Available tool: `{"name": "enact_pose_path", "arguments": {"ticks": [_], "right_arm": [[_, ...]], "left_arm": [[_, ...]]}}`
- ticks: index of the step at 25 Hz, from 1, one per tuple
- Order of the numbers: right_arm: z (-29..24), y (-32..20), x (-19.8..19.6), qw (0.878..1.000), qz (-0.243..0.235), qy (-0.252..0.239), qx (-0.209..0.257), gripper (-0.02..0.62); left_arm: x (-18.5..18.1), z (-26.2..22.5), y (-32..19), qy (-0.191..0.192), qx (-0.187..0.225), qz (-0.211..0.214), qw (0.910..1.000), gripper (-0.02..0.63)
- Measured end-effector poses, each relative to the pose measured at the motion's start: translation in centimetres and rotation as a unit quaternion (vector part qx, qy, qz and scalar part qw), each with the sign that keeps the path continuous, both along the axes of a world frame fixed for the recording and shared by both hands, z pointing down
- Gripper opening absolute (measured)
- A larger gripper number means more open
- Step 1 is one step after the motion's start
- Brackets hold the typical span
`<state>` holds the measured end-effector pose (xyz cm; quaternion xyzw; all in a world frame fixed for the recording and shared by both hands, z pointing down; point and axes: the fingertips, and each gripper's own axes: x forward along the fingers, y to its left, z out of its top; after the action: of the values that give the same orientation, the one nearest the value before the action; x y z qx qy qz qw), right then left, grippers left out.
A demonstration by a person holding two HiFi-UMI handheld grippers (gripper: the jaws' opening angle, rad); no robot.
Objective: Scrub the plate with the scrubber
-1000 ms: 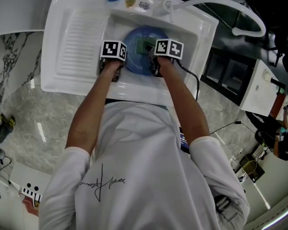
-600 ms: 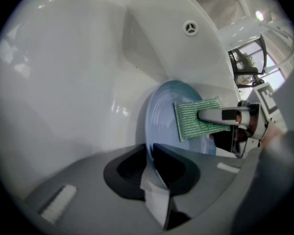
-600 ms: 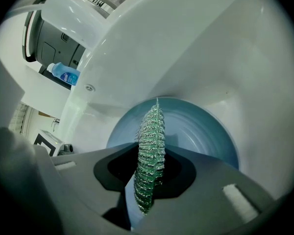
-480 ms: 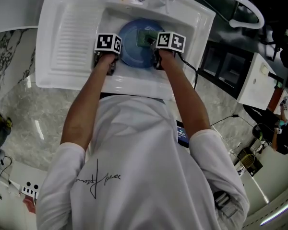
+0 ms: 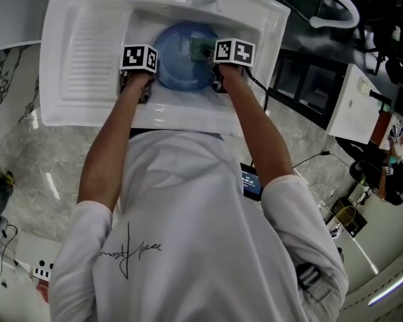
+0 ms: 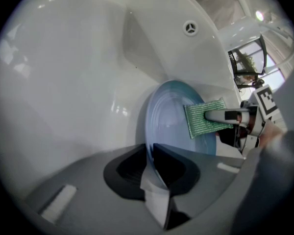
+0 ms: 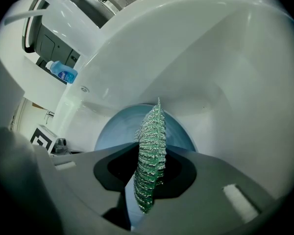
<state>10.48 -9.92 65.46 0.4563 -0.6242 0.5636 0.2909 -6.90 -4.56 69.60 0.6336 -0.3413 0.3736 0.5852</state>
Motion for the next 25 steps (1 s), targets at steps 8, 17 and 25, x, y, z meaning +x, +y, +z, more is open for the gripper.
{"name": "enact_pose_path", "arguments": {"ticks": [8,17,25], "right_arm": [[-0.2,0.1,1.2,1.000,-0.012,0.028,0.000,0.075],[-0.5,0.2,2.4,0.998,-0.024,0.055,0.002,0.075],[-0.9,0.2,3.8,0.997,-0.026,0.079,0.004,0.074]], "left_arm": [[0.0,0.0,-0.1,0.001,0.000,0.001,1.0000,0.083],[0.1,0.1,-0.1,0.001,0.000,0.000,1.0000,0.084],[0.3,0.1,-0.1,0.003,0.000,0.000,1.0000,0.083]]}}
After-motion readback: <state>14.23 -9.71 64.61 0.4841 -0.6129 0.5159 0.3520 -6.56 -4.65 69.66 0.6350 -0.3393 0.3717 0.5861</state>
